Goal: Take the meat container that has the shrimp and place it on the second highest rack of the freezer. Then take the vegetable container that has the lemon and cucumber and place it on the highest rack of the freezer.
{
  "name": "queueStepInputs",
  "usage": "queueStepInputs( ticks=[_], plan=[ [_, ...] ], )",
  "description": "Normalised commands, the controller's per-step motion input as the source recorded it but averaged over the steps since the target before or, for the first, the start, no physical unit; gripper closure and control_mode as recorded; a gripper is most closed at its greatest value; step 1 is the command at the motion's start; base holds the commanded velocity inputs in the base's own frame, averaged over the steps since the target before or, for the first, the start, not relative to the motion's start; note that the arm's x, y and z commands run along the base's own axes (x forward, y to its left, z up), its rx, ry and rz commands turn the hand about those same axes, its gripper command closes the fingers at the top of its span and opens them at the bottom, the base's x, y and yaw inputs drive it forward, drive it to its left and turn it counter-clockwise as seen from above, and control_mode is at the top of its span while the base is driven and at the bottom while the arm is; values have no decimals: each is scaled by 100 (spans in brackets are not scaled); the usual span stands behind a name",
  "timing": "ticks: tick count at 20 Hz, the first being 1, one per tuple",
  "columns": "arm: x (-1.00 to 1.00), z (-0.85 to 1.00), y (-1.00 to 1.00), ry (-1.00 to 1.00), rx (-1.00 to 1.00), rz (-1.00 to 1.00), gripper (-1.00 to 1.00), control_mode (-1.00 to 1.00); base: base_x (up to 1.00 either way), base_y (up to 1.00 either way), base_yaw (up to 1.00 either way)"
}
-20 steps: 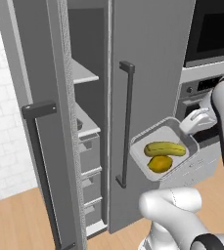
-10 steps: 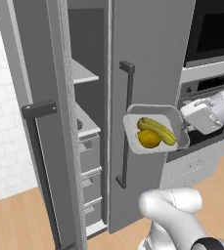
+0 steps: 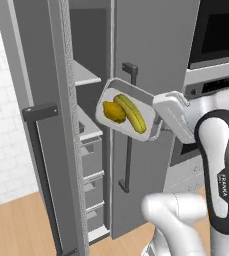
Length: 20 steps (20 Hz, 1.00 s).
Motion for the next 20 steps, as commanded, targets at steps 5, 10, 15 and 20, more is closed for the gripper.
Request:
queueStepInputs(
  ticks=[5, 10, 15, 20],
  plan=[
    [74, 25, 65, 19, 16, -37, 100, -100, 0, 0, 0],
    [92, 33, 51, 27, 12, -16, 100, -100, 0, 0, 0],
    [90, 38, 42, 25, 3, 0, 100, -100, 0, 0, 0],
    [68, 28, 40, 17, 0, 0, 100, -100, 0, 0, 0]
  ],
)
